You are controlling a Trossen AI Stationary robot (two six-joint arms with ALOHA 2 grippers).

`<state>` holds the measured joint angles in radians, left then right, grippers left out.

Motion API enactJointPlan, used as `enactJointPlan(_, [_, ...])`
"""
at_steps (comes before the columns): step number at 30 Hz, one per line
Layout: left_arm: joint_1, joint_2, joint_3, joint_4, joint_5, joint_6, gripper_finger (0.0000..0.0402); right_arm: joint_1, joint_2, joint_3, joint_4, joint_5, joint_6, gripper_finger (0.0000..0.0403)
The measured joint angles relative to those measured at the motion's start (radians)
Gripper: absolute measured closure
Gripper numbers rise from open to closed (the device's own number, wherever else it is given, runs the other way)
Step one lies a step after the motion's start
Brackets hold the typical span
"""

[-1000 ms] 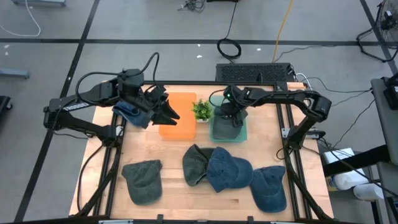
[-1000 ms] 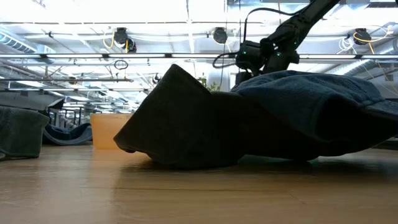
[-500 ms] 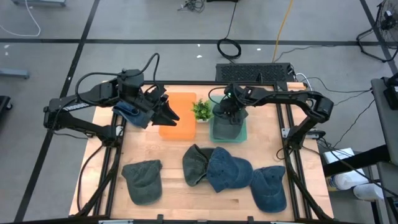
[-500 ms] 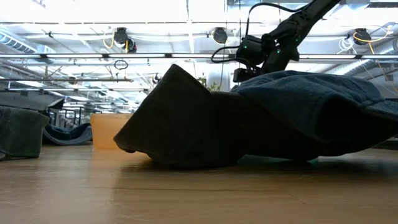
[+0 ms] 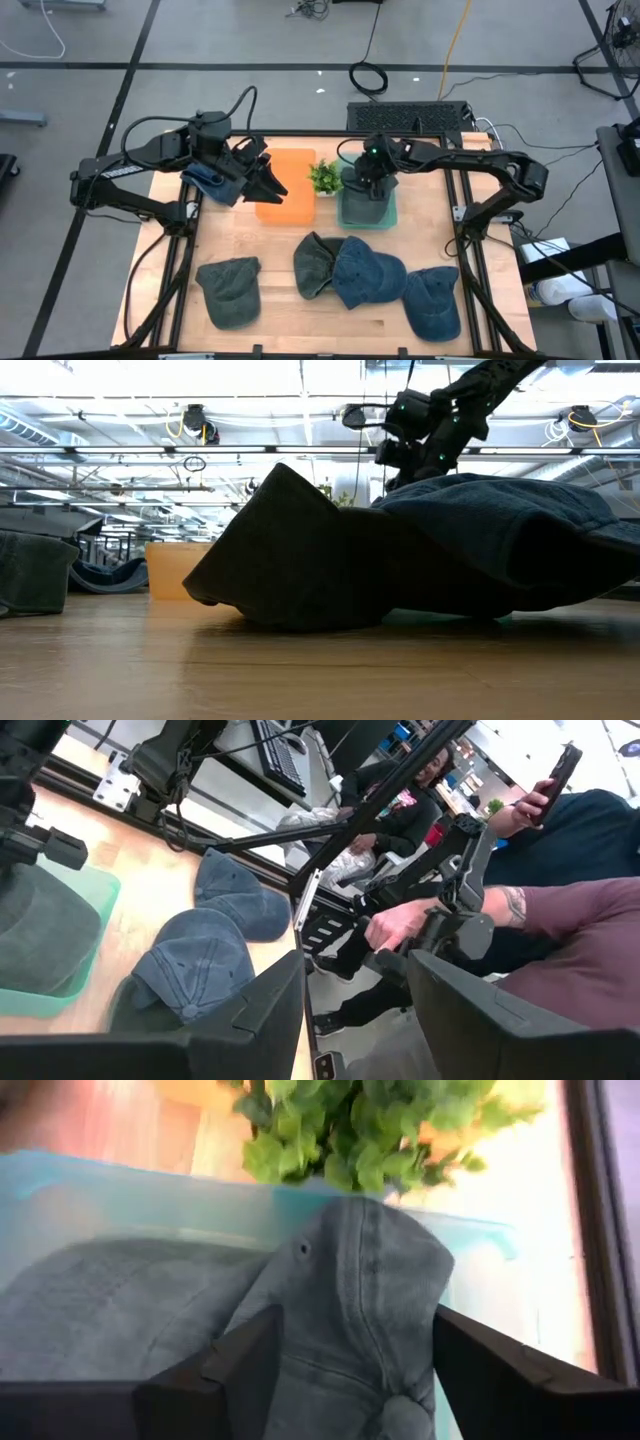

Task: Pick & Place hat
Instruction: Put the top gray cap into the green bin

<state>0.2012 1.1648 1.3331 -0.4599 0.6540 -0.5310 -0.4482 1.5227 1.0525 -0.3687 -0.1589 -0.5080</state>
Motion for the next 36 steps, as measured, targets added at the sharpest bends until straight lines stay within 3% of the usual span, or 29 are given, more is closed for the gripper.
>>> enactJointPlan(11, [0.0,0.0,0.0,0.0,0.0,-0.001,0.0215,0.018,-0.05,0.001,-0.003,0.012,0.006,0.0136])
enactJointPlan(18, [0.0,0.0,0.0,0.0,0.001,0.002,0.0215,0.04,-0.144,0.0,-0.008,0.152,0.051,0.0135])
enactJointPlan(23, [0.0,0.0,0.0,0.0,0.0,0.019,0.0215,0.058,-0.226,0.0,-0.008,0.165,0.084,0.0135])
enactJointPlan(28, [0.0,0.0,0.0,0.001,-0.001,0.045,0.0215,0.092,-0.304,0.0,0.006,0.261,0.136,0.0135])
enactJointPlan(36, [0.0,0.0,0.0,0.001,-0.001,0.066,0.0215,0.186,-0.405,0.0,0.076,0.267,0.242,0.0135])
